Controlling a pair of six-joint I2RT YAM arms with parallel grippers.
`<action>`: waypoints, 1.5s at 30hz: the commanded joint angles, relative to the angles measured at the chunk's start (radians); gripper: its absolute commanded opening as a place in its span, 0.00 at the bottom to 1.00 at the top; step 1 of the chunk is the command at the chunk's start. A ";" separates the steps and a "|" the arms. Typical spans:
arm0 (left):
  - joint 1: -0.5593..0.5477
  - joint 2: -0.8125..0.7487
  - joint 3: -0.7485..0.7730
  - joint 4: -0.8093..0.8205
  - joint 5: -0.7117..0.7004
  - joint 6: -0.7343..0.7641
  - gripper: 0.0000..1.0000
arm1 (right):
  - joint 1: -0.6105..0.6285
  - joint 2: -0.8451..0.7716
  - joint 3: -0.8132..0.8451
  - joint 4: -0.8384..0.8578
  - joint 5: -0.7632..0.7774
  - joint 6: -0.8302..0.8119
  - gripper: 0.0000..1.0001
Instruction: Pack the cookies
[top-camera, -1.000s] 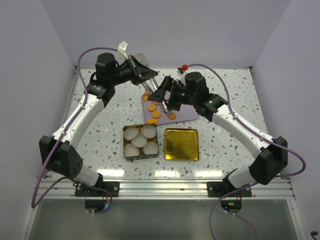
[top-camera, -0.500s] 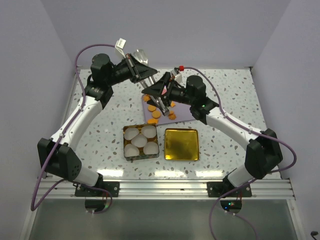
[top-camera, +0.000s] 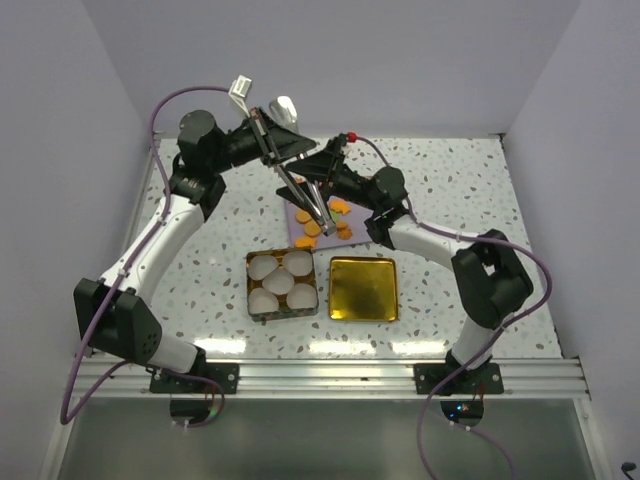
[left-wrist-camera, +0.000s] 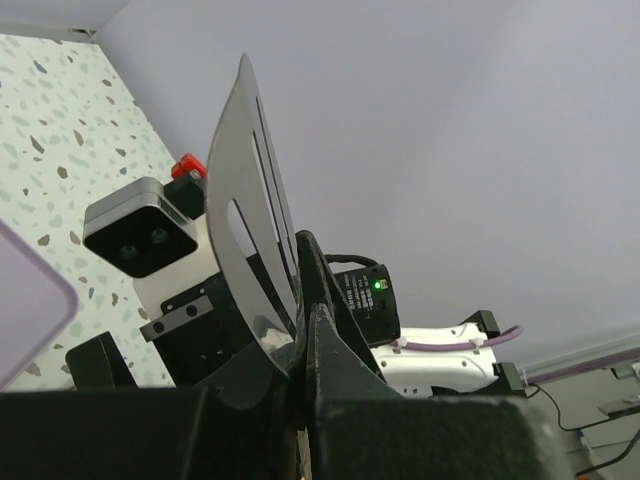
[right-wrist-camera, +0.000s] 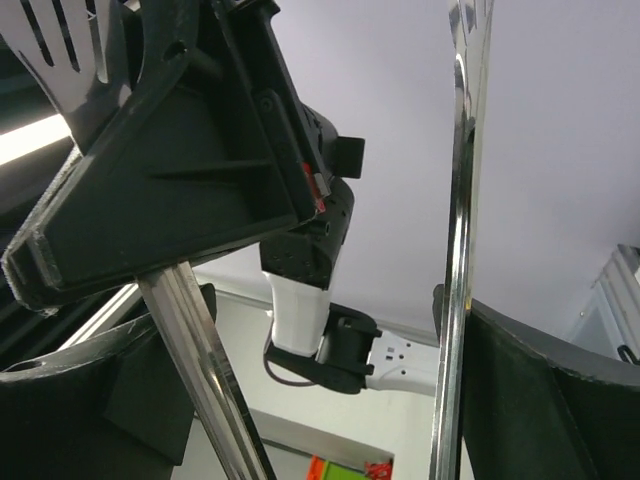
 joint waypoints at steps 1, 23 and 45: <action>-0.001 -0.030 0.000 0.112 0.011 -0.023 0.00 | 0.013 0.002 0.035 0.146 -0.014 0.078 0.88; 0.043 -0.004 -0.031 0.102 0.019 -0.054 0.15 | 0.024 0.067 0.073 0.302 -0.060 0.183 0.49; 0.105 0.017 0.135 -0.357 -0.102 0.190 0.88 | -0.013 -0.012 0.044 0.050 -0.103 -0.005 0.43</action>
